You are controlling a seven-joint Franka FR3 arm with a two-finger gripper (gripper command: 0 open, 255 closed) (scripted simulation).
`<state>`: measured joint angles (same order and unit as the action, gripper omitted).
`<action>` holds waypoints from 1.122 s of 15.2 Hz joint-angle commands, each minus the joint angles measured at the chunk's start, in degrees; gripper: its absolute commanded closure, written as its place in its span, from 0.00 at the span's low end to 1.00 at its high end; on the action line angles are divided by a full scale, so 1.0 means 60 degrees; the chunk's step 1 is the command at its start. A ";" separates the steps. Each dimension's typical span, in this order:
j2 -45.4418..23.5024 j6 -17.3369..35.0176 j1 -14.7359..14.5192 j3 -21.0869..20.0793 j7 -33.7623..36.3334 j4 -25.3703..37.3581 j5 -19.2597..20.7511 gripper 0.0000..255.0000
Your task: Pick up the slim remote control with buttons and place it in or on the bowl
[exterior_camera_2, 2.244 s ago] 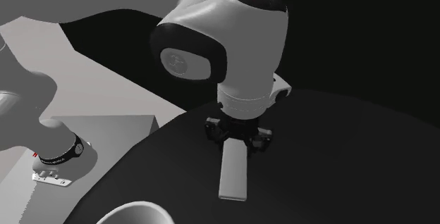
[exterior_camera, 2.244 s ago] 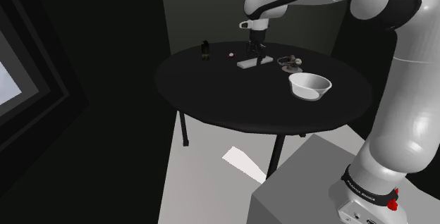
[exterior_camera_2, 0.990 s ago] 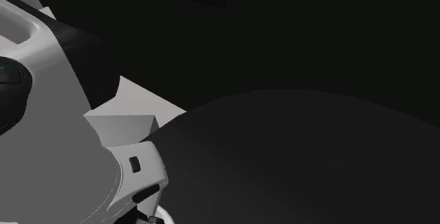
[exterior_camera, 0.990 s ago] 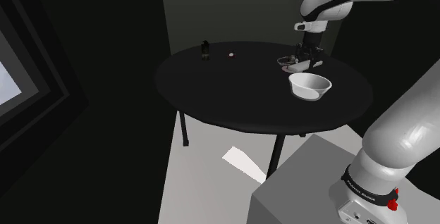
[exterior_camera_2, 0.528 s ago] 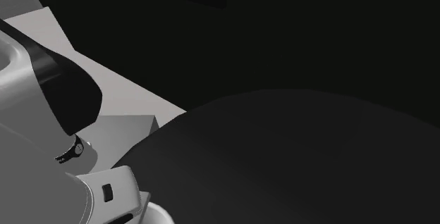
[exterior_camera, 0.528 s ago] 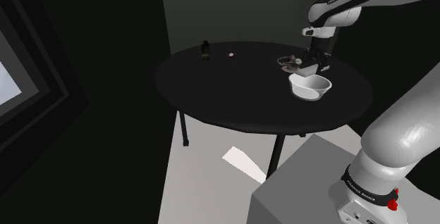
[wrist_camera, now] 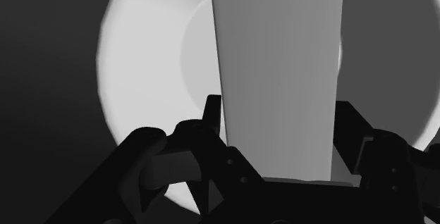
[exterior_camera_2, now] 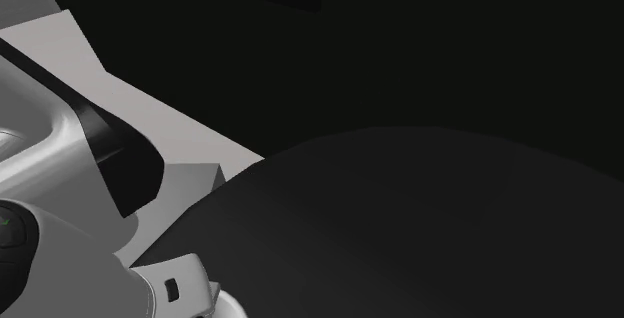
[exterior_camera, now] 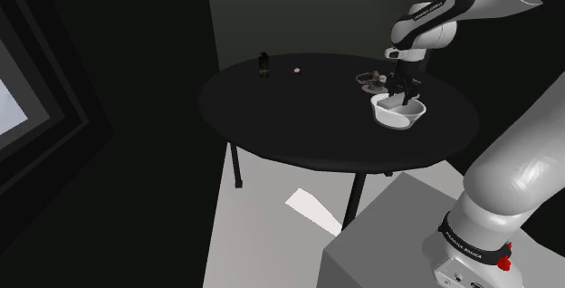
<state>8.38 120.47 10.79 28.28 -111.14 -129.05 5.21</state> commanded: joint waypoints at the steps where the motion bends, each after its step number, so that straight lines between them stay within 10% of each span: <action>1: -0.0084 0.0177 0.0004 0.0026 -0.0039 -0.0090 -0.0032 1.00; 8: -0.0086 0.0177 0.0005 0.0025 -0.0040 -0.0088 -0.0034 1.00; 9: -0.0090 0.0178 0.0006 0.0028 -0.0045 -0.0085 -0.0036 0.00; 17: 0.0293 -0.0812 -0.0004 -0.0075 0.0078 0.0553 0.0098 0.00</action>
<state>9.28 117.55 10.85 28.14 -111.11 -126.81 5.48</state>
